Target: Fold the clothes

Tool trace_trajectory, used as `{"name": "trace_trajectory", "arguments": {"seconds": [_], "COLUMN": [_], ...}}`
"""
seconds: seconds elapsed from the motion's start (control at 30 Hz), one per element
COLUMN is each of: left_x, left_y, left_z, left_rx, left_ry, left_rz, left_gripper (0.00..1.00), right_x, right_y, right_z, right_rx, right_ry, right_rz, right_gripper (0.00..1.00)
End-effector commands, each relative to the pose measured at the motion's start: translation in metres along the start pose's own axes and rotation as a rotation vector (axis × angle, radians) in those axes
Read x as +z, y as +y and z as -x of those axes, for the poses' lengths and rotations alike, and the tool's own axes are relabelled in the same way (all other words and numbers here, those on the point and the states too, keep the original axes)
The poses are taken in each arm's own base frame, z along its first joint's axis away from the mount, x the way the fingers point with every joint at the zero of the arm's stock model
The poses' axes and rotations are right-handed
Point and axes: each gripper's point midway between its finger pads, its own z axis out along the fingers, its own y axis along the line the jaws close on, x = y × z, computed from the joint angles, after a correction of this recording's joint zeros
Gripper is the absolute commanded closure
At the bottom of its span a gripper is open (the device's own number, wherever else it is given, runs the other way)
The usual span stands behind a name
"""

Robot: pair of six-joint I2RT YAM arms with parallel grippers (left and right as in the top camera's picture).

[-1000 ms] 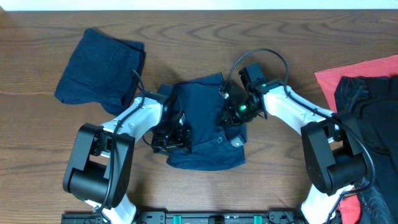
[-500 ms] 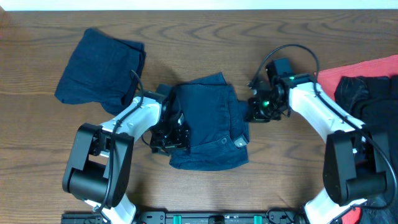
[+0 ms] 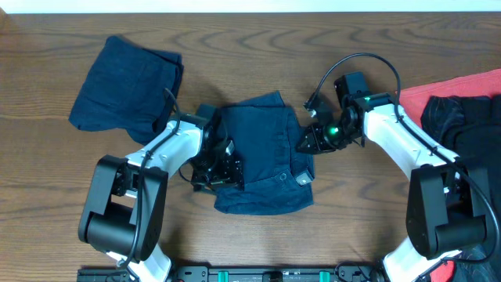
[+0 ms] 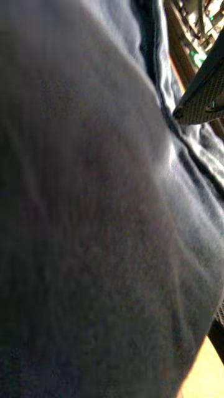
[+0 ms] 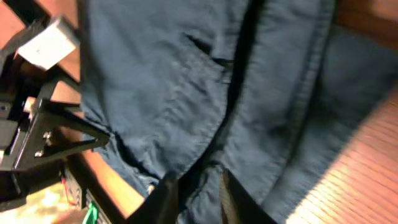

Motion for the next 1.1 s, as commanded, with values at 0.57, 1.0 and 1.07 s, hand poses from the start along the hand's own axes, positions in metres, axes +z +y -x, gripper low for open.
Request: {"name": "trace_trajectory", "arguments": {"seconds": [0.57,1.0,1.07], "left_x": [-0.057,-0.016,-0.011], "left_y": [-0.009,-0.015,-0.018], "left_z": [0.015,0.046,0.055], "left_rx": [0.098,0.176,0.187], "left_ry": [-0.241,-0.316,-0.336], "left_rz": [0.076,0.057,0.051], "left_gripper": [0.06,0.12,0.23], "right_x": [0.029,-0.01,-0.012], "right_y": [0.016,-0.02,-0.028], "right_z": [-0.025,-0.025,-0.026], "right_rx": [-0.007,0.07,0.099], "right_ry": [0.095,0.026,0.02], "right_rz": [-0.052,-0.33,-0.378], "right_gripper": [0.99,0.99,0.99]}}
